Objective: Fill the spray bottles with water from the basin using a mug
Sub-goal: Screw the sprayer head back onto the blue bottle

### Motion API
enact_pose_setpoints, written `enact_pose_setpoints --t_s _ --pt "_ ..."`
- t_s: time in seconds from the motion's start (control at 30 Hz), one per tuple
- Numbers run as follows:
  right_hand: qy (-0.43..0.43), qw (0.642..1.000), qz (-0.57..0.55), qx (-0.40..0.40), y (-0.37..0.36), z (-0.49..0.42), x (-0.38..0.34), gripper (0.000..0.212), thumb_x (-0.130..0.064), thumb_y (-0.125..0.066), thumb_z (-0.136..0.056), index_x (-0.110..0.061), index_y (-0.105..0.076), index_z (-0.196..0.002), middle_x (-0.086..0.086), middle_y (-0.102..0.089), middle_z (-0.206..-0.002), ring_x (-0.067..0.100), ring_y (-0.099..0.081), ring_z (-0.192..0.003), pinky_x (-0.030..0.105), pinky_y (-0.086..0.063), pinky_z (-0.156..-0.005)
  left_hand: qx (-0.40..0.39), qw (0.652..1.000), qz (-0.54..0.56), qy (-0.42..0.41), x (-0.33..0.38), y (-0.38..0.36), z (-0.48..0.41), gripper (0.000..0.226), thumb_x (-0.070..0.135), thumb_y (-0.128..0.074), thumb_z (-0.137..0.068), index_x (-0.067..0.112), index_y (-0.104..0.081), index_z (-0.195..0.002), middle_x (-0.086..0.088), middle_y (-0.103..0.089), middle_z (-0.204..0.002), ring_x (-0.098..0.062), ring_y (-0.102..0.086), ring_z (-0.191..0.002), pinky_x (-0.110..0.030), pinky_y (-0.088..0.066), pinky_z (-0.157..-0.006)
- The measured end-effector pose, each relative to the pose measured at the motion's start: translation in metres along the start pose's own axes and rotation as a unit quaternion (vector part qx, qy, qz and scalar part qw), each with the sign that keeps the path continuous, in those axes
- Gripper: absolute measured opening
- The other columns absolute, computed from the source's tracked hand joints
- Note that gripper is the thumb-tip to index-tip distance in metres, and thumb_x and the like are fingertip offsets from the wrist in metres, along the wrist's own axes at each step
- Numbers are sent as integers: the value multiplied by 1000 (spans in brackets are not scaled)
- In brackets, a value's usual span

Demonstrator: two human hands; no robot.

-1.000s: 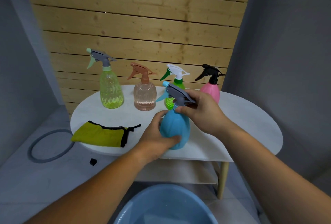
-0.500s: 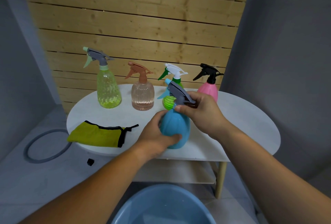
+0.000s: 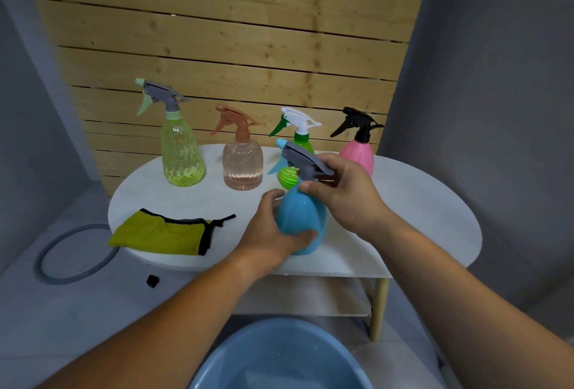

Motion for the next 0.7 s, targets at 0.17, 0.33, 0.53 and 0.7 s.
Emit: enact_pose_setpoints --t_s 0.17,0.33,0.53,0.7 --pt "-19 999 -36 16 1 1 6 22 -7 -77 -83 -19 -71 -101 -11 -71 -85 6 -65 -84 25 -55 -80 2 1000 13 -1 -1 -6 0 87 34 -92 -67 42 -39 -136 9 -53 -125 -8 -59 -109 -16 -54 -70" --pt "-36 996 -84 13 6 1 10 23 -6 -77 -82 -21 -74 -100 1 -75 -91 13 -68 -89 32 -58 -83 35 999 -27 -16 1 -5 -1 85 36 -95 -61 35 -45 -130 4 -56 -121 -14 -61 -108 -24 -55 -75" --pt "-59 993 -102 -5 13 3 15 26 -6 -76 -83 -16 -74 -107 8 -76 -100 22 -70 -97 37 -58 -89 -49 999 7 1 4 -4 -3 88 29 -91 -63 35 -46 -139 4 -59 -130 -14 -62 -115 -32 -60 -89" --pt "-66 992 -107 -7 12 2 15 26 -6 -77 -83 -15 -74 -107 10 -75 -101 21 -69 -98 39 -57 -91 -46 999 1 7 5 -4 -2 100 40 -92 -55 39 -42 -141 6 -57 -129 -14 -61 -114 -35 -60 -89"
Point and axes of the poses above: each hand's wrist, its own z-axis away from the middle knuckle, its own y-axis out of the back of the hand, x = y × z, the point moved 2 cm from there along -z, towards the middle knuckle
